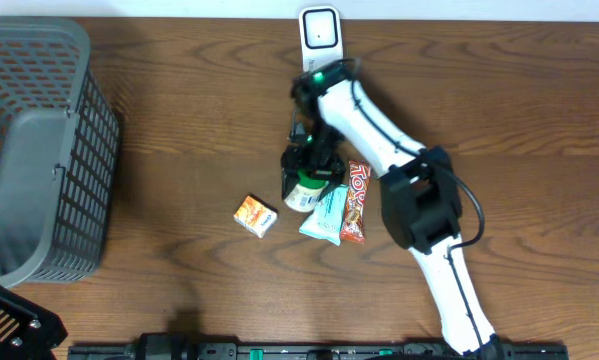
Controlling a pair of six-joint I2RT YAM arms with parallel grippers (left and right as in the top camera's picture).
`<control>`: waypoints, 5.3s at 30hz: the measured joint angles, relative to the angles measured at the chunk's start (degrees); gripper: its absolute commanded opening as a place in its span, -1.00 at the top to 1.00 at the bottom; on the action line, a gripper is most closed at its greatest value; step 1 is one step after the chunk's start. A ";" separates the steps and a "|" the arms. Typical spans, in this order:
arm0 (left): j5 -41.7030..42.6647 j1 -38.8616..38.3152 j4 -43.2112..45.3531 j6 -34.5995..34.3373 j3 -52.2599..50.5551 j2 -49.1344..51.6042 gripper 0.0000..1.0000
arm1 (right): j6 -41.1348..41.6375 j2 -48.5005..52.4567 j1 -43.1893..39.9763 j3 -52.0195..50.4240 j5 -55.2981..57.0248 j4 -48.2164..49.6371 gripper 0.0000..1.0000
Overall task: Scan the item barcode
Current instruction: 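Lift the bottle and hold its label up to the white scanner, then carry the bottle to the right table edge and release it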
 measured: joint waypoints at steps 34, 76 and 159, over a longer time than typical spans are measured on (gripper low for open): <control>0.00 0.00 0.00 0.00 -0.22 0.00 -0.96 | -9.01 -0.33 -7.87 3.89 -13.97 -1.22 0.09; 0.02 0.00 -0.02 -1.36 -0.33 0.00 -0.96 | -2.64 -8.96 -3.52 9.44 44.68 55.52 0.11; 0.02 0.00 1.14 -2.95 -0.33 0.00 -0.96 | 5.16 -18.47 -52.33 4.44 45.97 7.52 0.12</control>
